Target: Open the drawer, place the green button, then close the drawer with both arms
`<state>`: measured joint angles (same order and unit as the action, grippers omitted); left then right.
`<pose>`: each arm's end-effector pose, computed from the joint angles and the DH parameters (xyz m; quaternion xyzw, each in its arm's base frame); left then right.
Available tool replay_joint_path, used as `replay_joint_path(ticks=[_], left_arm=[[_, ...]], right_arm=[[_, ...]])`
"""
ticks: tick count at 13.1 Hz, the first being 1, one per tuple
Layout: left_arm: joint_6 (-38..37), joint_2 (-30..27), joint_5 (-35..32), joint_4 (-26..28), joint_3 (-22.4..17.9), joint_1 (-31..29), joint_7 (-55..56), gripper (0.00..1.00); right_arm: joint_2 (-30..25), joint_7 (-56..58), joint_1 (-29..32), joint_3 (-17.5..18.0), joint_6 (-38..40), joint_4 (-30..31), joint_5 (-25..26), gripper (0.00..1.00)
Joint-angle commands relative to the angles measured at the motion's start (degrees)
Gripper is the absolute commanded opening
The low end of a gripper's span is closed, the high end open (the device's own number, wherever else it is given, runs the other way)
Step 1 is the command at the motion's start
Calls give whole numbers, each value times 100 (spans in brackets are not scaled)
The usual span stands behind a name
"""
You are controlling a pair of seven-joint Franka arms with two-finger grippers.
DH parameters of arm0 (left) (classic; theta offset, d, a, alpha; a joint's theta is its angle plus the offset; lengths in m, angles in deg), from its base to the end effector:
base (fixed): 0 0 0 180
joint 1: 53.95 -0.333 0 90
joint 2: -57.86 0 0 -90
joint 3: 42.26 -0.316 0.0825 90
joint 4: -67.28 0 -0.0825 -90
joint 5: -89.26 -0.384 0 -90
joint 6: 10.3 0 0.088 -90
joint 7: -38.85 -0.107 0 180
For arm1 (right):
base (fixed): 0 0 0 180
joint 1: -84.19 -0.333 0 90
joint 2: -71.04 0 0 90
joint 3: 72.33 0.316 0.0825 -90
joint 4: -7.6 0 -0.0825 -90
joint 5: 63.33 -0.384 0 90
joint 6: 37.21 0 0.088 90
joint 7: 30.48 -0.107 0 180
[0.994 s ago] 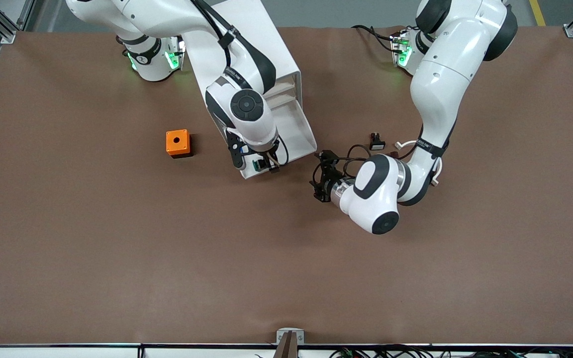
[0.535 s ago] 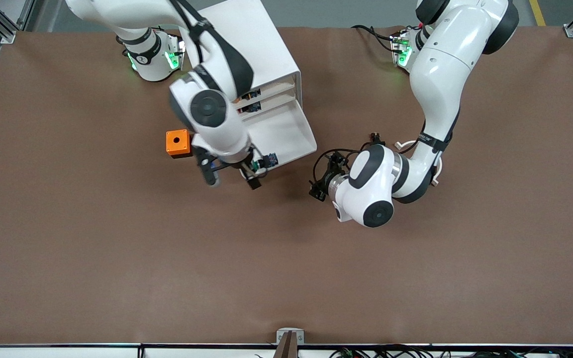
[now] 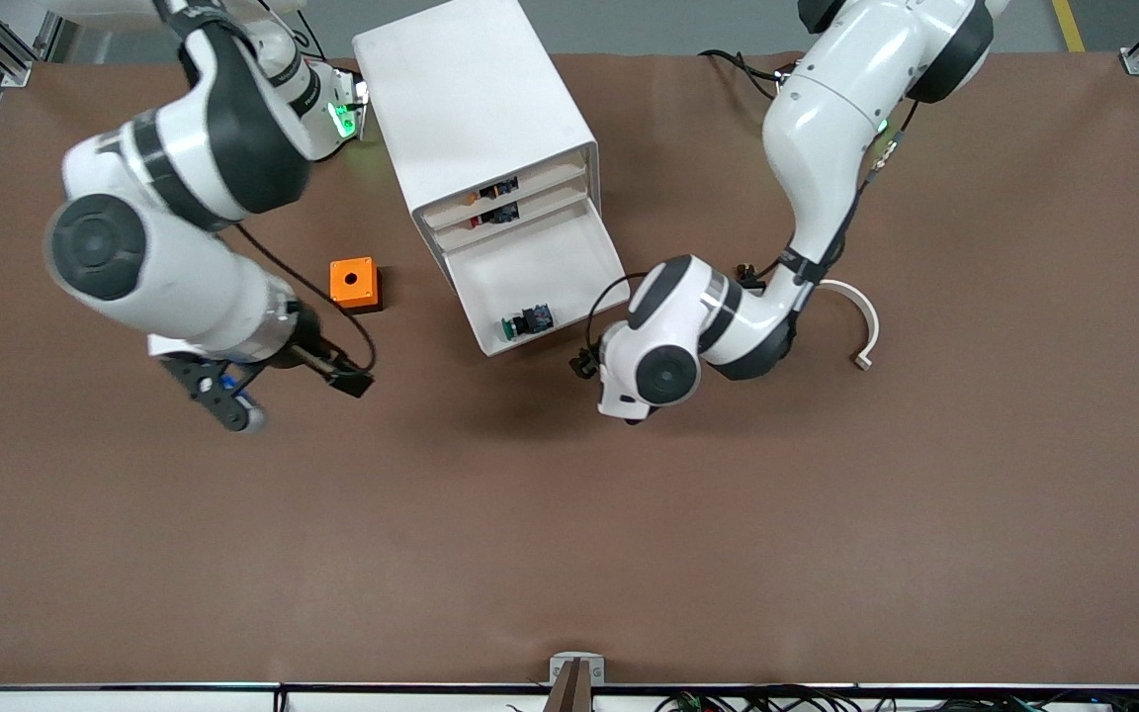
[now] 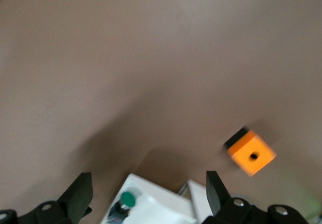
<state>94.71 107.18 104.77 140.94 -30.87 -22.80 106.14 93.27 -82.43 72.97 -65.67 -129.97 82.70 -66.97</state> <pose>0.5336 -0.4759 0.2217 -0.9267 -0.2810 0.2496 0.0041 0.6361 0.1976 0.5154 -0.9522 0.2982 0.0623 0.0220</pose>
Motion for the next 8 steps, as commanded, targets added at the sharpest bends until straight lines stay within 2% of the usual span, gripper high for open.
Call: replay_joint_path(ticks=[1, 4, 7, 8], left_arm=[[142, -2, -100, 35, -15, 389, -103, 100], [125, -28, -47, 79, 12, 733, -32, 100], [98, -28, 110, 132, 239, 849, 204, 100], [90, -28, 146, 175, 327, 849, 257, 100]], right_arm=[[-498, 1926, 49, -664, 301, 65, -137, 100], [-1018, 4397, 497, -877, 434, 408, -67, 100], [-1290, 5160, 551, -1166, 548, 522, -5, 100], [-1526, 5204, 559, -1176, 400, 732, 256, 100]])
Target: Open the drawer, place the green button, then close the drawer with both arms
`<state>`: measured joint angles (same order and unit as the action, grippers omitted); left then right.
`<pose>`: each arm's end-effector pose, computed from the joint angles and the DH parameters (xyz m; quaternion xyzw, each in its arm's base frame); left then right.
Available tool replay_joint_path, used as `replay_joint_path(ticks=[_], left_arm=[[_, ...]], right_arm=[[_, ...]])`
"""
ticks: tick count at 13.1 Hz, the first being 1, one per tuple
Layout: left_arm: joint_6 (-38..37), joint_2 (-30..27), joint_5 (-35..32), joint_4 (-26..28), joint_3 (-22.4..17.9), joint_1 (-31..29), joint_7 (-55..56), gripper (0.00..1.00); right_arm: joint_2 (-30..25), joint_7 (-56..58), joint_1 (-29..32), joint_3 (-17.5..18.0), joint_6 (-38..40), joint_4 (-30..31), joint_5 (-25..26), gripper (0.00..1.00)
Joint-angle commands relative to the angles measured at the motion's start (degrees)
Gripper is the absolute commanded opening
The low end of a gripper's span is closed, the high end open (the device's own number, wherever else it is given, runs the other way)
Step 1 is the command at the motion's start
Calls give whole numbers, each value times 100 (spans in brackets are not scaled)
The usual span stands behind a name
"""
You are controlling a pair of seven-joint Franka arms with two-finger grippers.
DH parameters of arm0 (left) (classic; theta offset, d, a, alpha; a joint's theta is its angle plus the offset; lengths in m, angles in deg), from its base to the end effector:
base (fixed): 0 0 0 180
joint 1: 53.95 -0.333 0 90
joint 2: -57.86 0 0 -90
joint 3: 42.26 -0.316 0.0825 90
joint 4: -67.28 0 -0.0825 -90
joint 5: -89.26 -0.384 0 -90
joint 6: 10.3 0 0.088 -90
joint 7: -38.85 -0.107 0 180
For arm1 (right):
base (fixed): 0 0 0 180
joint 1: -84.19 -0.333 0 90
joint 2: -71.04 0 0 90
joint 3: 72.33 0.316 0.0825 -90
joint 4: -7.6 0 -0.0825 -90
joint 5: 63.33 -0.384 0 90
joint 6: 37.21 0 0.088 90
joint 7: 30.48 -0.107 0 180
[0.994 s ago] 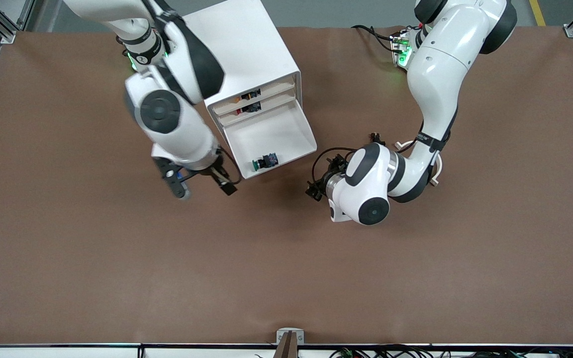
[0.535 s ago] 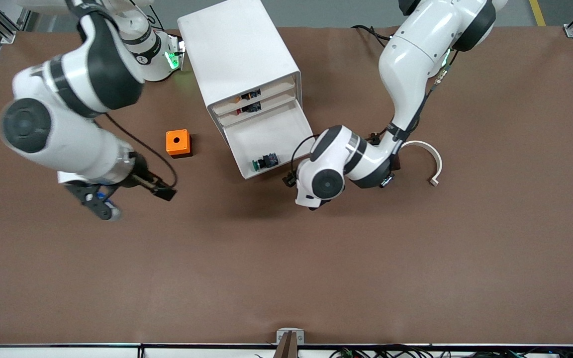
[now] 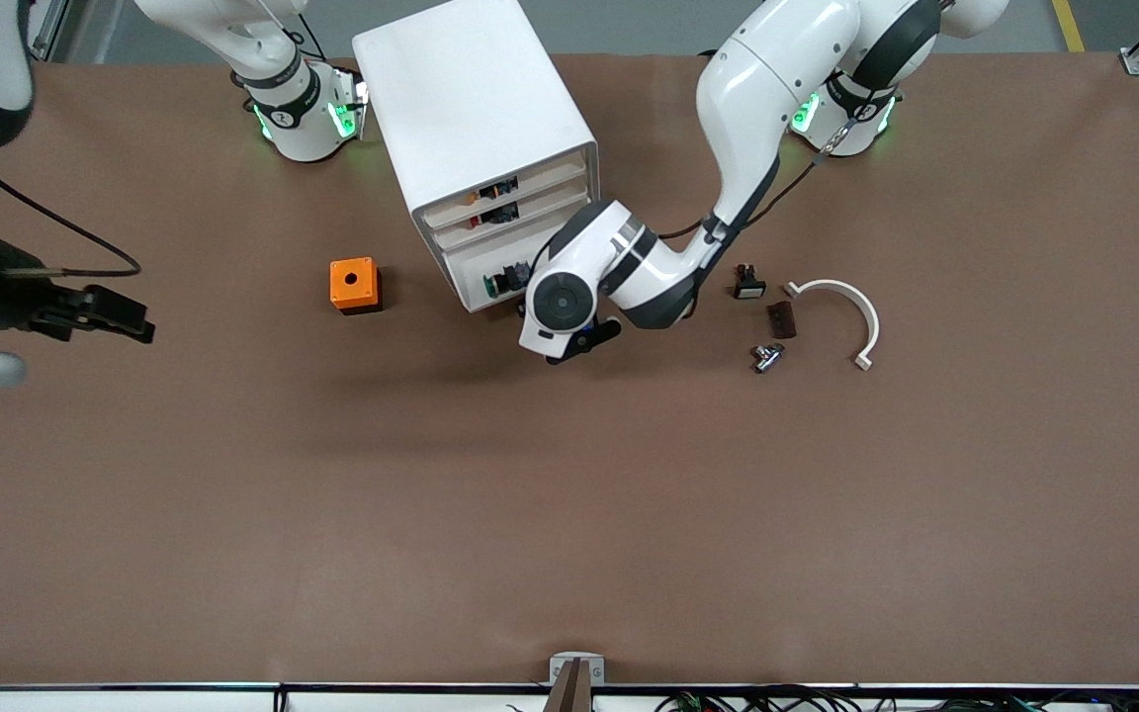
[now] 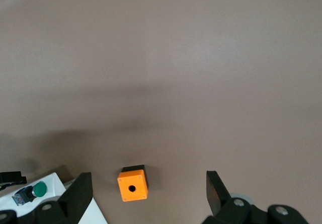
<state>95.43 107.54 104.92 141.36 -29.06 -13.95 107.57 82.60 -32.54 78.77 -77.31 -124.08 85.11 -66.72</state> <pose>0.4399 -0.5630 0.2182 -0.9426 -0.2106 0.2583 0.0220 0.6103 0.0171 0.6050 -0.9995 0.0124 0.0193 0.0204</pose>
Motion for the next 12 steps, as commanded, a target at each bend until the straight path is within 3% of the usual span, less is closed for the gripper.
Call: replay_joint_path(ticks=[1, 3, 4, 9, 12], left_arm=[[18, -55, 140, 150, 226, -36, 167, 100], [26, -29, 149, 177, 375, -28, 255, 100], [26, -11, 149, 185, 411, 16, 281, 100], [26, -55, 193, 177, 376, -9, 466, 100], [-43, -501, -26, 159, 156, -596, 440, 100]], right_arm=[[-688, 215, -20, -12, -486, 807, 373, 100], [-1337, 215, 6, -12, -1171, 1754, 410, 100], [-1453, 215, 41, 5, -1235, 1924, 410, 100], [-1419, 206, 190, 85, -1253, 1707, 436, 100], [-1358, 198, 156, 94, -1201, 1277, 427, 100]])
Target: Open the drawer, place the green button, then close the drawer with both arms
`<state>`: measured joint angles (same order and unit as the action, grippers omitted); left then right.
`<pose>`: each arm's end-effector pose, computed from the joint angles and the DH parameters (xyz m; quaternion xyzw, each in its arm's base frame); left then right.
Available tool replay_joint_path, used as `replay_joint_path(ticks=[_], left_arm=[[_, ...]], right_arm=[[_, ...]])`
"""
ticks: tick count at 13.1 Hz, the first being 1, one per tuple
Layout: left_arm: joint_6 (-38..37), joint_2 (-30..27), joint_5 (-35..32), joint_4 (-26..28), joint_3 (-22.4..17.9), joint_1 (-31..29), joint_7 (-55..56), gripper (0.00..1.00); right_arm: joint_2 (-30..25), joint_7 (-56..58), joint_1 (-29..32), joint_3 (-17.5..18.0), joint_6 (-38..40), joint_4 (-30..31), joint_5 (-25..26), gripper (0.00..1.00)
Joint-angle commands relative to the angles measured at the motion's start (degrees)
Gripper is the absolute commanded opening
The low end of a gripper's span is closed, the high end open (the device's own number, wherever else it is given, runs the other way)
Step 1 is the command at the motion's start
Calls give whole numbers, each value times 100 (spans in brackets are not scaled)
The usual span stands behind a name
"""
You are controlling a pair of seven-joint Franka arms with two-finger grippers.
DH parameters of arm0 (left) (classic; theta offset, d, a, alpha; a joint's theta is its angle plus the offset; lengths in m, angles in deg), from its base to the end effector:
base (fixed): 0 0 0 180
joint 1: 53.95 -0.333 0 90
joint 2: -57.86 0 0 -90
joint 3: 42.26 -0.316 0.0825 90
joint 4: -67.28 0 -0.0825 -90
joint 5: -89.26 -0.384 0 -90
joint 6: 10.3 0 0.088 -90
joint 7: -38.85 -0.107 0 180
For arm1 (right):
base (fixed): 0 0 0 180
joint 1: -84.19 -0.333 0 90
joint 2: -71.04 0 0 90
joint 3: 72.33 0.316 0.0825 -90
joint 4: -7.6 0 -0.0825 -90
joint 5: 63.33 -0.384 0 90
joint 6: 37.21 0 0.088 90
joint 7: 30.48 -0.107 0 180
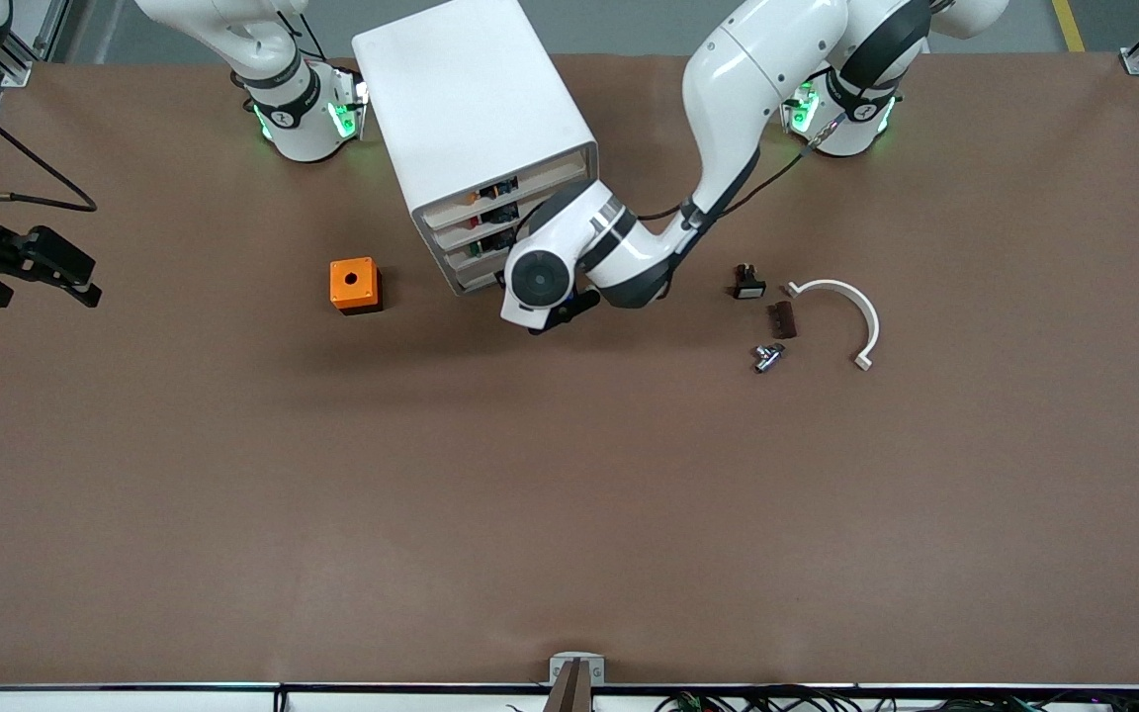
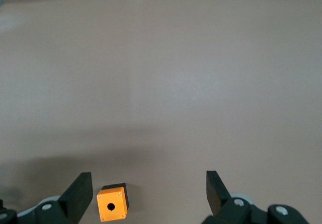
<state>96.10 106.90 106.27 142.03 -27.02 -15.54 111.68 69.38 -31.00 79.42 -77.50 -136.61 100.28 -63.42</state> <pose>0.4391 -0.5645 0.2267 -0.9292 -0.2483 0.2734 0.0142 0.5614 -0.0045 0.6338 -0.9973 0.0082 -0.0730 0.0022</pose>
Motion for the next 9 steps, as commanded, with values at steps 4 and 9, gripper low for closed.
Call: replay_joint_path(ticks=[4, 9], left_arm=[[-697, -1317, -1093, 92, -39, -1238, -14, 100], [-1550, -2336, -1963, 92, -48, -1801, -251, 100]], right_arm=[[-19, 0, 125, 104, 273, -242, 45, 100], [-18, 0, 705, 648, 255, -233, 1, 100]])
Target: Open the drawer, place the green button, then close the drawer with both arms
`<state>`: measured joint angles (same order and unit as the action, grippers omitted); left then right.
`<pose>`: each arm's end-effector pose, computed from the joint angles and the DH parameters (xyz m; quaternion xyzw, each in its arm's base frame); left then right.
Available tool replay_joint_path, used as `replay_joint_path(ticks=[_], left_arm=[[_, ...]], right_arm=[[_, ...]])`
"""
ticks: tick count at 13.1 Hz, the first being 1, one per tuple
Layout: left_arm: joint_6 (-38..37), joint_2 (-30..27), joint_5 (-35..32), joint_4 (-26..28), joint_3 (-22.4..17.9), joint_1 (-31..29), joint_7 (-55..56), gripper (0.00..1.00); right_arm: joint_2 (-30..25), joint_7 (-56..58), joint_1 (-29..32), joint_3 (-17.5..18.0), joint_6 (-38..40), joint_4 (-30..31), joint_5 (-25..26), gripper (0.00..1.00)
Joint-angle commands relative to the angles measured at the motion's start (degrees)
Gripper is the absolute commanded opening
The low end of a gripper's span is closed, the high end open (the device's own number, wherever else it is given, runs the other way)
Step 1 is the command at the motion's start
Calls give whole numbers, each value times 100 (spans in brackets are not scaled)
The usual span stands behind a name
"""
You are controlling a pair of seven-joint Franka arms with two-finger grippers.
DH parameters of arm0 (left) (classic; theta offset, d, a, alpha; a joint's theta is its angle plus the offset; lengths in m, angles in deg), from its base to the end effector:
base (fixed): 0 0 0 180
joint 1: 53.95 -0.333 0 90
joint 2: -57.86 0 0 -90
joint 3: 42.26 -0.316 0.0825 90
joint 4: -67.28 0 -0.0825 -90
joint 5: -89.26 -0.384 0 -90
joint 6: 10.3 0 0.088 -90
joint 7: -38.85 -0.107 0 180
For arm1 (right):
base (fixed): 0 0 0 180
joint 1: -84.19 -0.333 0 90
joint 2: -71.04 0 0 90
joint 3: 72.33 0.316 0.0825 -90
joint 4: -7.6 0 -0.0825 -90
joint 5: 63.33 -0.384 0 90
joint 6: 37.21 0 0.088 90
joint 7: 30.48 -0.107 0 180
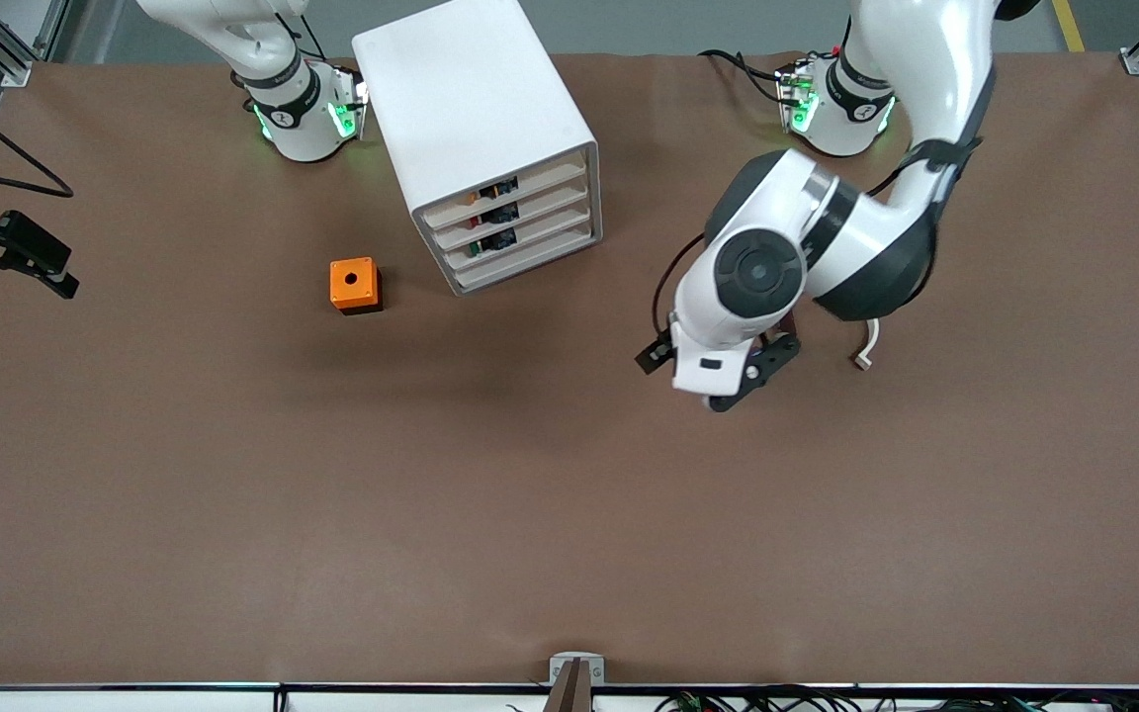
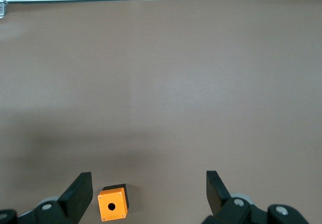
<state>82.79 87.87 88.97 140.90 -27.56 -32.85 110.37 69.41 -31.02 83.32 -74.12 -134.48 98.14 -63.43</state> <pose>0.5788 -0.3714 0.4426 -0.9433 -0.3152 0.0996 0.0304 0.5584 -0.0091 0.6479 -0.9973 0.0128 -0.0729 0.0011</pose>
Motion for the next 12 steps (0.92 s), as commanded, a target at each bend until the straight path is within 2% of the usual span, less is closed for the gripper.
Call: replay_joint_path(ticks=[1, 7, 12], left_arm=[[-369, -618, -295, 205, 15, -244, -217, 100], [-1037, -1646, -322, 223, 15, -1457, -2463, 100], [-1197, -2130, -226, 354, 50, -2310, -4125, 100]], right_arm=[[-30, 1, 307, 310, 68, -28, 10, 100], [-22, 10, 290, 302, 68, -28, 11, 100], [-22, 19, 307, 302, 68, -19, 11, 100]])
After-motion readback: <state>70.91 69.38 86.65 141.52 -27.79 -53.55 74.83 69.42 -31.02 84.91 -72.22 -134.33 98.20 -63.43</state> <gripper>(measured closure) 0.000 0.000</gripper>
